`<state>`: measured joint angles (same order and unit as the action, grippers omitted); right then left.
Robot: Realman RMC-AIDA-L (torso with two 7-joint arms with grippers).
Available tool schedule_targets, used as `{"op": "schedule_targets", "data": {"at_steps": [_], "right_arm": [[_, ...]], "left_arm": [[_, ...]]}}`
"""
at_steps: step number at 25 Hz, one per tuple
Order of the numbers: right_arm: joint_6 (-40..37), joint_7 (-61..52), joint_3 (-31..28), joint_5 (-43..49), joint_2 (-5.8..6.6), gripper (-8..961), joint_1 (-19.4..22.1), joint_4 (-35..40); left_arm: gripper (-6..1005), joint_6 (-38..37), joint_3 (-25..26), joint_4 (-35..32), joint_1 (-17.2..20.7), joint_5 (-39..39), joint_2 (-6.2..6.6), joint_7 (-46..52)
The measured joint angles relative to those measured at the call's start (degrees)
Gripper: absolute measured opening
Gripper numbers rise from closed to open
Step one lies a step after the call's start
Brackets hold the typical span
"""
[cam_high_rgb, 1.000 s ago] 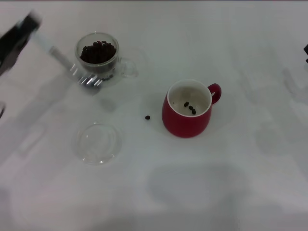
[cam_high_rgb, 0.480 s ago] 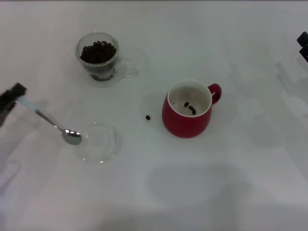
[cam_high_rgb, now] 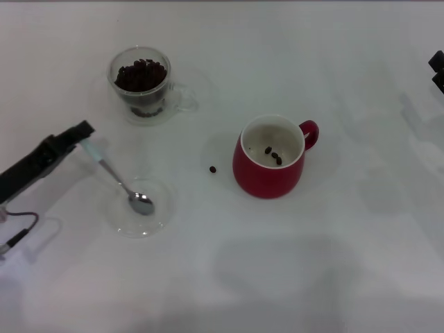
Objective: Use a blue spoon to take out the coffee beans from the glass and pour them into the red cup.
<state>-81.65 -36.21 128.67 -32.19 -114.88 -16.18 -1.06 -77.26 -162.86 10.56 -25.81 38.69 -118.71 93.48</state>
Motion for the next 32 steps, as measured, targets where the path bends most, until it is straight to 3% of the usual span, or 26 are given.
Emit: {"op": "schedule_targets", "data": {"at_steps": [9,17,23,26,27,30,32], "right_arm": [[0.00,0.00,-0.30,0.02,0.00,706,0.23,0.24],[-0.37,0.00,-0.46,0.00,0.00,707,0.27,0.40],[-0.40,0.00,-0.53,-0.34,0.00,707,0.39,0.35],[-0.40,0.12,-0.57,-0.45,0.00,707,0.39,0.32],[-0.38,0.46,-0.59,-0.49,0.00,707,0.39,0.31],[-0.34,2.44,-0.64,-1.07,-0.13,706,0.38,0.37],[-0.40,2.87,-0.64,-1.35,-0.17,706,0.42,0.40]], "left_arm": [[136,0.89,0.00,-3.32,-1.31,-1.40,-0.03,-5.73],[299,1.23,0.61,-3.75,-0.57,1.01,-0.06,-9.88],[480,1.72,0.62,-0.64,2.88,9.75,0.01,-19.06],[600,2.29,0.62,-0.23,4.81,15.78,-0.12,-27.65],[646,3.33,0.62,-1.53,6.92,22.78,-0.38,-40.81],[647,4.71,0.62,-6.95,9.64,33.36,-0.60,-60.87],[647,4.96,0.61,-10.22,10.53,38.16,-0.60,-69.09]]}}
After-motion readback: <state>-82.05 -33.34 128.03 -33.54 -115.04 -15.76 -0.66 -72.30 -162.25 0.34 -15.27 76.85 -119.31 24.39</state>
